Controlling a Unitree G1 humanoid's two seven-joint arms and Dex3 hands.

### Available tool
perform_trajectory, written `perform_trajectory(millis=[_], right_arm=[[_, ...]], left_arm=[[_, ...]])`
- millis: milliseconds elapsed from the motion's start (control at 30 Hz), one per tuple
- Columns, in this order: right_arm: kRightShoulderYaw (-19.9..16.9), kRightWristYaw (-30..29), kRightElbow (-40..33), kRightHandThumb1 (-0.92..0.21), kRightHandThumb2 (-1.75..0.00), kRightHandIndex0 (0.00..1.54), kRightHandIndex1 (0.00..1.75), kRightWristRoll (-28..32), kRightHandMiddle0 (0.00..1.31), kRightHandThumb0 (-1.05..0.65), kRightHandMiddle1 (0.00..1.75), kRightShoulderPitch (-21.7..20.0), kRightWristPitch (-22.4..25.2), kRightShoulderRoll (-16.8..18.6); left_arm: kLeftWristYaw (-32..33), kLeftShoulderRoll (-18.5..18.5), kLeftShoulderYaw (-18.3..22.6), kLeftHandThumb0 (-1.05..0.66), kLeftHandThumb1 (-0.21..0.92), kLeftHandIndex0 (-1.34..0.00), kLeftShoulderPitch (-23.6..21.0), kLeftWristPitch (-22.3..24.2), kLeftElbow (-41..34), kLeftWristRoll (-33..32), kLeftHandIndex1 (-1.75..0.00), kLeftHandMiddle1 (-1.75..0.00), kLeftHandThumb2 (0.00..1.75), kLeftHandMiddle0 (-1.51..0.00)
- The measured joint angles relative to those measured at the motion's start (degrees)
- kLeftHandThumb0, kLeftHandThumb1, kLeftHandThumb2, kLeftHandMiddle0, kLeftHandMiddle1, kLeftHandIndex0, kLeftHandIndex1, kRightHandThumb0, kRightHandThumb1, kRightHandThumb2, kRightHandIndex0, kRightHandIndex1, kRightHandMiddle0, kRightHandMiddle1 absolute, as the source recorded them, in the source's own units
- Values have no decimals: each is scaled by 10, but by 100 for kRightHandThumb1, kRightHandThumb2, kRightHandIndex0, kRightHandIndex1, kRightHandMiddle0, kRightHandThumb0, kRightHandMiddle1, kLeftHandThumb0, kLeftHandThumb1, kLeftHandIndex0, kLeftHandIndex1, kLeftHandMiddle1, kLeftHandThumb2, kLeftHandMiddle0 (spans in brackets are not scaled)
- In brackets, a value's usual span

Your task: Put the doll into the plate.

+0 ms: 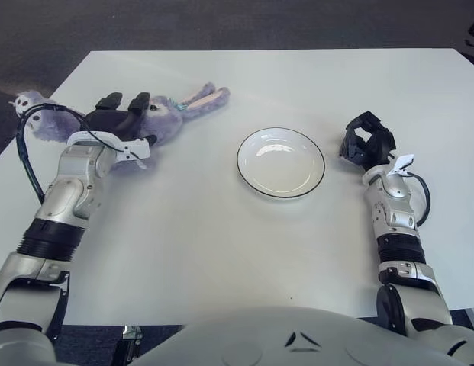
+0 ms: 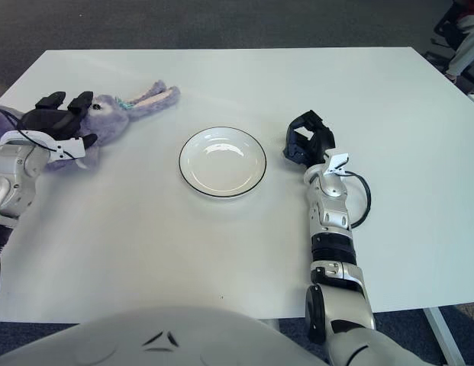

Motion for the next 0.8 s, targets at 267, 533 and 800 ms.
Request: perform_trajectory(millis=[267, 533, 800], right_arm=[[0, 5, -9, -47, -113, 102, 175, 3, 50, -44, 175, 4, 2, 1], [-2, 14, -10, -45, -115, 103, 175, 16, 51, -44, 175, 5, 2, 1], [-3, 17, -13, -45, -115, 102, 175, 17, 51, -44, 175, 7, 3, 1]], left_arm=[[-59, 16, 1, -105, 92, 0, -7, -5, -12, -48, 0, -5, 127, -8], [-73, 30, -1, -102, 92, -2, -7, -41, -7, -93, -8, -24, 129, -35], [-72, 37, -6, -99, 92, 0, -21, -78, 26, -124, -31, -111, 127, -55]])
